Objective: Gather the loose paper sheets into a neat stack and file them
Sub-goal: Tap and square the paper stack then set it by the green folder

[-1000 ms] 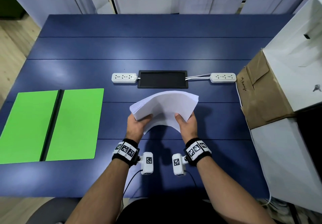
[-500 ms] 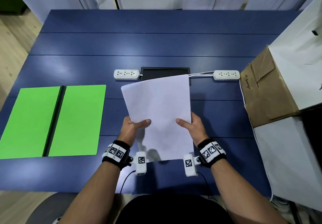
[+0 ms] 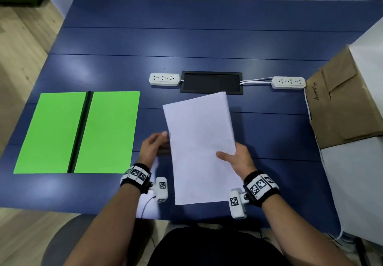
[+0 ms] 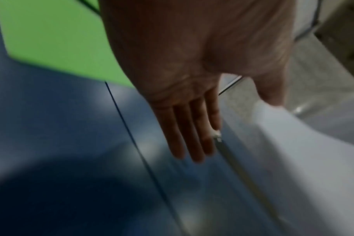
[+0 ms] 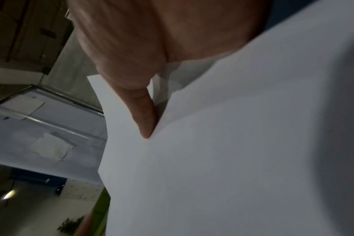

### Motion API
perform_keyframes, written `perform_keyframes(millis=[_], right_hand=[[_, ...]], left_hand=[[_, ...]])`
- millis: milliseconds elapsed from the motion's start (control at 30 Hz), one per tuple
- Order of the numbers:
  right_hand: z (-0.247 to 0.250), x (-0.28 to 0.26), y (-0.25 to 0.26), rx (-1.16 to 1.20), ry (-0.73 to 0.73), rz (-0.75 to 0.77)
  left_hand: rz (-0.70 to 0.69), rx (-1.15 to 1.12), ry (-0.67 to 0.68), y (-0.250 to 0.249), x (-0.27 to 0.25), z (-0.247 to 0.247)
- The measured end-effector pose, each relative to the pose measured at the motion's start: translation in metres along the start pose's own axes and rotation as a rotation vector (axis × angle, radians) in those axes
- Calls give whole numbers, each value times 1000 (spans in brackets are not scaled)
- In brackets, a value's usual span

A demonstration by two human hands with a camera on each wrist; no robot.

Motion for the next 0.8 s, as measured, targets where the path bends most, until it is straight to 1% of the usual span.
perform_keyframes(millis=[33, 67, 100, 133, 167, 200, 267, 333, 400, 467, 567, 667, 800], right_hand=[[4, 0, -3, 11, -14, -5], [10, 0, -5, 24, -36, -12], [16, -1, -9, 34, -60, -21], [21, -2, -12, 41, -84, -32], [27, -4, -16, 45, -101, -41], [31, -6, -19, 44, -115, -50], [39, -9, -24, 30, -143, -64], [43, -11, -28, 29, -167, -72], [45, -15, -31, 43, -182, -80], [48, -17, -33, 62, -189, -90], [53, -18, -37, 76, -204, -106], [61, -20, -40, 81, -220, -114], [76, -25, -42, 83, -238, -114]], left_hand=[[-41, 160, -86, 9, 11, 25], [-71, 394, -167, 20, 23, 51], [-69, 652, -225, 33, 35, 78], [-31, 888, -242, 47, 43, 103], [19, 1082, -220, 62, 50, 123], [82, 1224, -178, 71, 51, 138], [184, 1385, -59, 87, 46, 151], [188, 1477, 18, 92, 40, 153], [119, 1532, 48, 94, 33, 145], [43, 1558, 102, 95, 21, 127], [-23, 1543, 204, 100, -2, 81], [-59, 1463, 264, 98, -27, 25], [-98, 1437, 361, 96, -54, -49]])
Point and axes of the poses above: each hand's wrist, its own x-axis towards the middle knuckle, its own z-axis out of the back of the hand, y = z × x, the point moved 2 cm from there along x, towards the middle knuckle, and after that the axes turned 7 degrees about x, right-handed, at the moved point
